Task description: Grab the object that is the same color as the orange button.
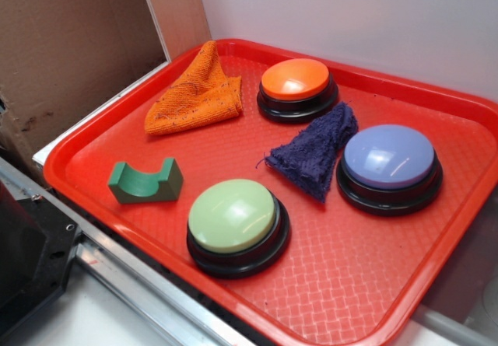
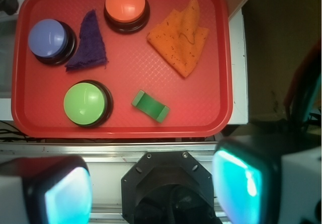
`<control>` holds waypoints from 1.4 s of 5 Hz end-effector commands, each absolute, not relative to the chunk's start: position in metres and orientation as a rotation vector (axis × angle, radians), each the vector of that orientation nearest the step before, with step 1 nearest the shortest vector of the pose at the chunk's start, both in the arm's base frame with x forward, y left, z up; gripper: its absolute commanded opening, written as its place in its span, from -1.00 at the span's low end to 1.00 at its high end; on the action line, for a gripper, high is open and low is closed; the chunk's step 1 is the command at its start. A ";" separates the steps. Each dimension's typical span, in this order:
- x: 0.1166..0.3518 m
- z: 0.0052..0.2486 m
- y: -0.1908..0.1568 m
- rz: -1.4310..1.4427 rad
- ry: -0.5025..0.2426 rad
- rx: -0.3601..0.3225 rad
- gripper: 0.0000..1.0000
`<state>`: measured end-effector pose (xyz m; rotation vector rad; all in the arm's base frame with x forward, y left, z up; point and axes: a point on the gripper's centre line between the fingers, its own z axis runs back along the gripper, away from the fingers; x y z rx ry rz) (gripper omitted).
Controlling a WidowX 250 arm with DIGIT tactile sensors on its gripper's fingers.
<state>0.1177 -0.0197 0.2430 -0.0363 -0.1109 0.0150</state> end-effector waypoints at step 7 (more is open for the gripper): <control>0.265 0.123 0.056 0.075 0.136 0.153 1.00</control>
